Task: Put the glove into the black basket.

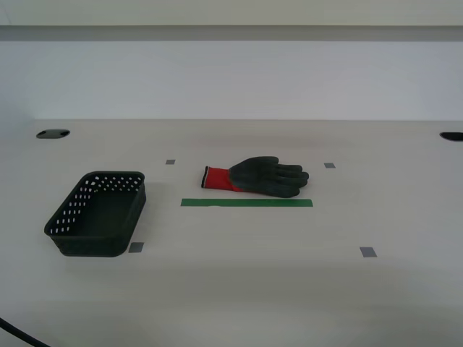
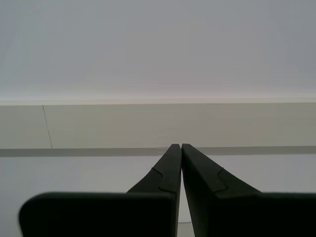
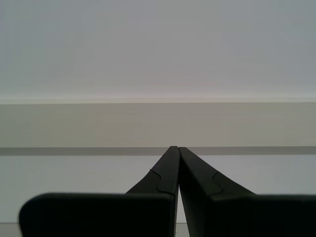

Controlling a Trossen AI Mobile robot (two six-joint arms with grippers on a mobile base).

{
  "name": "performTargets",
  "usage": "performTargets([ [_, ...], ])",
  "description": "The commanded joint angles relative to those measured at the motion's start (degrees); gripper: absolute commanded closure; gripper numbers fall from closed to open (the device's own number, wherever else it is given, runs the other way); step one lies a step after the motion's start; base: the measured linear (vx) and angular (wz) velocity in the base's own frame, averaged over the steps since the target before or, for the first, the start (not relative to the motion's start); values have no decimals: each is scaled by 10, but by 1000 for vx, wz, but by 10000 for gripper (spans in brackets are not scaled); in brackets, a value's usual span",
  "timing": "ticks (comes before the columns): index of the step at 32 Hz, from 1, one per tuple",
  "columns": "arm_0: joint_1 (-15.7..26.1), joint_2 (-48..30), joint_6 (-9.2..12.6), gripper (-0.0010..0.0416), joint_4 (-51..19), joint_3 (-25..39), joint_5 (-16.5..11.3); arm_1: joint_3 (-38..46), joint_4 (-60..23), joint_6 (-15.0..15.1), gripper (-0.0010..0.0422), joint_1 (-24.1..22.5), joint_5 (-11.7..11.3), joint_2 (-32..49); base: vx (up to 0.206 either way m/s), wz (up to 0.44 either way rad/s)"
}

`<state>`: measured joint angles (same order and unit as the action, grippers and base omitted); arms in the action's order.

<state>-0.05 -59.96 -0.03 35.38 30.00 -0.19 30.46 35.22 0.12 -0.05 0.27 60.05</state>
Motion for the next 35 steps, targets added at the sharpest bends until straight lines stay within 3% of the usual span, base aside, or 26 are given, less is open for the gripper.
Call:
performTargets([
  [1, 1, 0, 0, 405, 2, 0, 0, 2, 2, 0, 412, 0, 1, 0, 0, 0],
  [4, 1, 0, 0, 405, 2, 0, 0, 5, 0, -2, 412, 0, 11, 0, 0, 0],
  [8, 0, 0, 0, 405, 2, 0, 0, 25, -35, -32, 412, -1, 92, 1, 0, 0],
  [9, 0, 0, 0, 405, 2, 0, 0, 31, -46, -34, 412, -3, 101, 4, 0, 0],
  [13, 1, 0, 0, 405, 2, 0, 0, 70, -119, -29, 412, -17, 103, 7, 0, 0],
  [18, 0, 0, 0, 405, 1, 0, 0, 127, -214, 28, 412, -56, 103, 7, 0, 0],
  [22, 1, 0, 0, 405, 2, 0, 0, 156, -250, 33, 412, -89, 102, 19, 0, 0],
  [28, 1, 0, 0, 405, 1, 0, 0, 225, -345, 35, 412, -146, 102, 98, 0, 0],
  [35, 0, 0, 0, 405, 1, 0, 0, 357, -425, 56, 412, -224, 102, 259, 0, 0],
])
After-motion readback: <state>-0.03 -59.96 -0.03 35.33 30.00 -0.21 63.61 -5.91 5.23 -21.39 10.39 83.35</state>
